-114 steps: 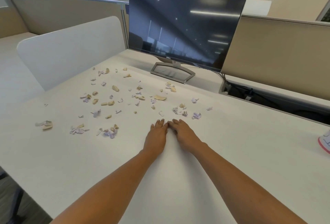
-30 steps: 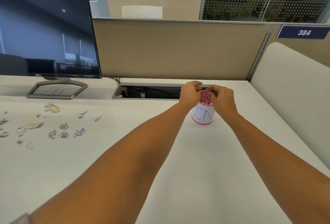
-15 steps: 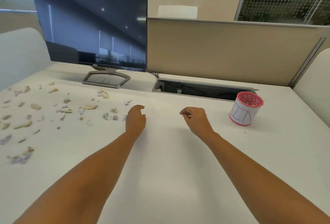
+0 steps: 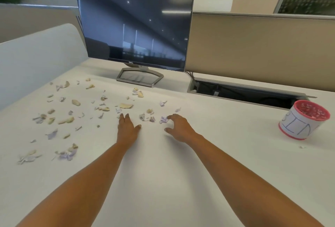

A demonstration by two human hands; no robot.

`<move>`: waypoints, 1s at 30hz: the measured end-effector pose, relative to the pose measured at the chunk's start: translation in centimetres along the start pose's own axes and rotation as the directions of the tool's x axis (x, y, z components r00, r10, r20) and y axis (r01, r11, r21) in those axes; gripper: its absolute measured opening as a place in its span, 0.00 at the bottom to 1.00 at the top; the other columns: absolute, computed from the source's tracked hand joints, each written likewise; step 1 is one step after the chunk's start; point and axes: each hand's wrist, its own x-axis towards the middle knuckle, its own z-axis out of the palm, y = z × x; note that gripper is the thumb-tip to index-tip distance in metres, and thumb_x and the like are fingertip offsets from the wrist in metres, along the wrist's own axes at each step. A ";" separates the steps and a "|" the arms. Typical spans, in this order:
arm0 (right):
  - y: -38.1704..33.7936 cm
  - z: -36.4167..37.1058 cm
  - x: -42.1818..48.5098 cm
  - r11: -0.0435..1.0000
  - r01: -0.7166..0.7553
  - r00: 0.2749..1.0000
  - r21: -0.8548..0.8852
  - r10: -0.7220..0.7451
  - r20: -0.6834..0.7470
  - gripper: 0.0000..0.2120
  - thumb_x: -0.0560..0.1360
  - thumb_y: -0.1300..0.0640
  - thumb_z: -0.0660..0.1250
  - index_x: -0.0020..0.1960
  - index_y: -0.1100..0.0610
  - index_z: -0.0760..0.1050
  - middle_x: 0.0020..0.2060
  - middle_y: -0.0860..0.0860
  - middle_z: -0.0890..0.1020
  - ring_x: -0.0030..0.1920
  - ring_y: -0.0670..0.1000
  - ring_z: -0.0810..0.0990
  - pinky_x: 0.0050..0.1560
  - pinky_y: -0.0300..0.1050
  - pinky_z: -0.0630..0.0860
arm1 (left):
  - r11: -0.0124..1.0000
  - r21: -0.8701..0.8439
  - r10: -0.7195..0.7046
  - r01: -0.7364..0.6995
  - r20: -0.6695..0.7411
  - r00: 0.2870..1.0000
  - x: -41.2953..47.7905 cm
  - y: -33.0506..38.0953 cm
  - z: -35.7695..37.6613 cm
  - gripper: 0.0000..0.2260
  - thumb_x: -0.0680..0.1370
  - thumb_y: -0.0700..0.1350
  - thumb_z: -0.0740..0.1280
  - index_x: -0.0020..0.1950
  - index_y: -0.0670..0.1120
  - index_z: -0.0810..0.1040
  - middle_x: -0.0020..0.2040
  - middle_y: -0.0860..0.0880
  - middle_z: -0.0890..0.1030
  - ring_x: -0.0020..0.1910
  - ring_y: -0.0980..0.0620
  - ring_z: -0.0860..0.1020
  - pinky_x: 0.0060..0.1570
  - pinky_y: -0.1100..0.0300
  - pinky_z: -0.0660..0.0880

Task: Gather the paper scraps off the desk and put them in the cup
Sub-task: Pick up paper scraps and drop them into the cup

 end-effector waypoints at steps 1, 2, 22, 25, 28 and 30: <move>-0.2 0.4 0.5 1.000 -0.008 1.000 0.006 0.008 0.011 0.26 0.77 0.56 0.64 0.72 0.58 0.61 0.72 0.55 0.63 0.72 0.55 0.61 0.69 0.43 0.59 | 1.000 0.018 0.024 -0.025 0.023 0.999 0.3 0.0 0.0 0.31 0.79 0.45 0.62 0.75 0.37 0.50 0.77 0.40 0.48 0.77 0.44 0.48 0.74 0.51 0.49; -0.4 0.7 0.9 1.000 -0.011 1.000 0.011 0.011 0.019 0.27 0.77 0.56 0.64 0.72 0.58 0.59 0.72 0.55 0.62 0.72 0.55 0.61 0.68 0.43 0.59 | 0.998 0.036 0.051 -0.053 0.046 0.998 0.6 0.0 0.0 0.31 0.79 0.44 0.62 0.75 0.38 0.50 0.77 0.40 0.48 0.77 0.44 0.48 0.74 0.51 0.48; -1.9 4.8 1.4 0.976 0.116 0.985 -0.182 -0.137 -0.108 0.14 0.78 0.65 0.52 0.50 0.66 0.77 0.44 0.58 0.77 0.52 0.54 0.73 0.44 0.43 0.66 | 0.854 0.338 0.394 -0.395 0.076 0.916 0.5 0.8 1.0 0.10 0.79 0.39 0.55 0.46 0.44 0.76 0.52 0.43 0.78 0.55 0.45 0.76 0.47 0.59 0.67; -2.0 4.8 0.2 0.974 0.092 0.987 -0.207 -0.117 -0.113 0.14 0.77 0.68 0.53 0.41 0.61 0.75 0.47 0.61 0.79 0.47 0.54 0.70 0.42 0.45 0.62 | 0.865 0.347 0.362 -0.364 0.071 0.929 -0.5 1.4 0.8 0.13 0.77 0.38 0.56 0.33 0.46 0.65 0.43 0.43 0.75 0.45 0.46 0.74 0.40 0.60 0.63; -1.7 4.5 -0.7 0.936 0.124 0.985 -0.328 -0.156 -0.071 0.21 0.79 0.65 0.54 0.28 0.55 0.56 0.47 0.62 0.79 0.44 0.50 0.62 0.41 0.44 0.59 | 0.885 0.322 0.334 -0.337 0.066 0.940 -1.7 1.8 1.0 0.18 0.77 0.36 0.56 0.28 0.48 0.58 0.43 0.41 0.78 0.45 0.44 0.76 0.41 0.58 0.66; -1.3 4.3 -1.4 0.934 0.116 0.988 -0.338 -0.143 -0.054 0.22 0.80 0.63 0.54 0.28 0.55 0.54 0.44 0.62 0.78 0.44 0.52 0.64 0.41 0.46 0.60 | 0.908 0.286 0.308 -0.307 0.044 0.950 -2.5 1.9 1.1 0.16 0.77 0.37 0.56 0.30 0.46 0.66 0.46 0.41 0.80 0.47 0.43 0.77 0.42 0.59 0.66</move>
